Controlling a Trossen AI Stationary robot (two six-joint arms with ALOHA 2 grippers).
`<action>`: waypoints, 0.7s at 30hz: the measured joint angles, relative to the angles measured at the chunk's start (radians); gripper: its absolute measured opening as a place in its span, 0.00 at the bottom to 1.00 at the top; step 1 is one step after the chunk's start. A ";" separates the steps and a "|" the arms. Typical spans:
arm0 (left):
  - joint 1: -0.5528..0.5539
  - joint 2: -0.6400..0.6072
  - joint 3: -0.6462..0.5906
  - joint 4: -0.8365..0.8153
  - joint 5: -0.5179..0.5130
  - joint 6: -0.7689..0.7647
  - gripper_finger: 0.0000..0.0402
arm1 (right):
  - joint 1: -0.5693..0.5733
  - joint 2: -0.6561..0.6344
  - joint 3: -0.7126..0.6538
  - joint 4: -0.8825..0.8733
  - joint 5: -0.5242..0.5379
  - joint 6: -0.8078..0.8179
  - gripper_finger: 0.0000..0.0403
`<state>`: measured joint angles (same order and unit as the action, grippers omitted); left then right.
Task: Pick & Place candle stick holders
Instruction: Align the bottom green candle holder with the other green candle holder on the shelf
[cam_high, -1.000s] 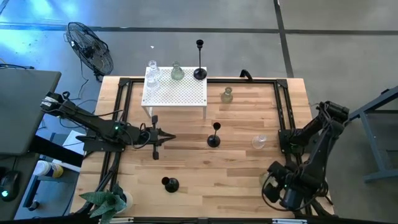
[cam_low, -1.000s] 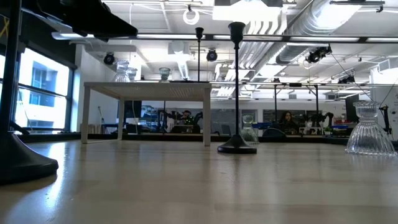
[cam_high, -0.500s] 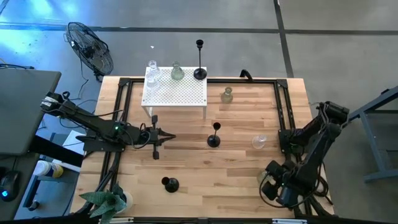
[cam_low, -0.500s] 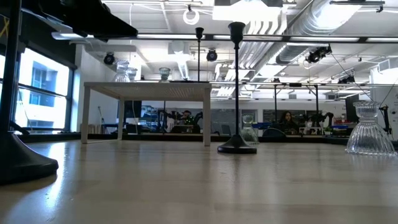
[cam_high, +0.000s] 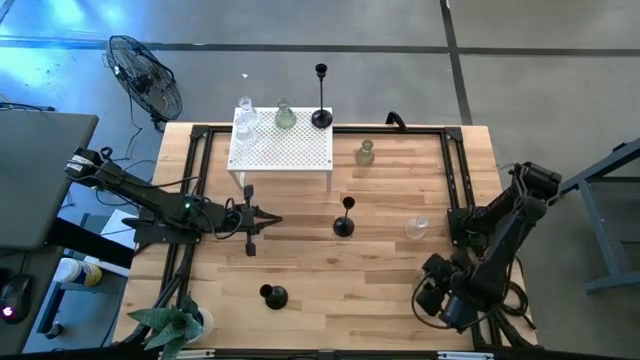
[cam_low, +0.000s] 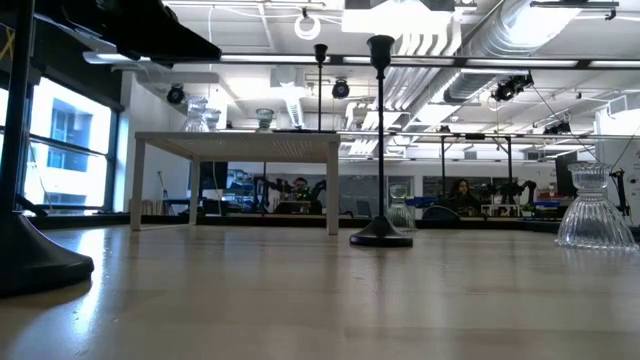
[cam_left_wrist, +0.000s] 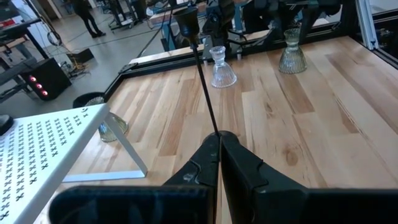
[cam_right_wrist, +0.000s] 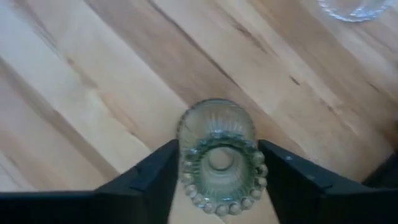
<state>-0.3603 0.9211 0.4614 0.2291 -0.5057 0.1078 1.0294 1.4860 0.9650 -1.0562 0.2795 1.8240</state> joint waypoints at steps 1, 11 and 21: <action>0.000 0.000 0.000 0.000 0.000 0.000 0.03 | -0.004 0.000 0.000 0.008 -0.003 -0.013 0.46; 0.001 0.000 0.000 -0.023 -0.004 0.000 0.03 | -0.071 0.000 0.080 0.033 -0.031 -0.151 0.40; 0.001 0.000 0.000 -0.048 -0.007 -0.025 0.03 | -0.329 0.143 0.233 0.265 -0.014 -0.700 0.41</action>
<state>-0.3595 0.9210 0.4614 0.1812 -0.5128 0.0824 0.7003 1.6287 1.1982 -0.7908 0.2651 1.1242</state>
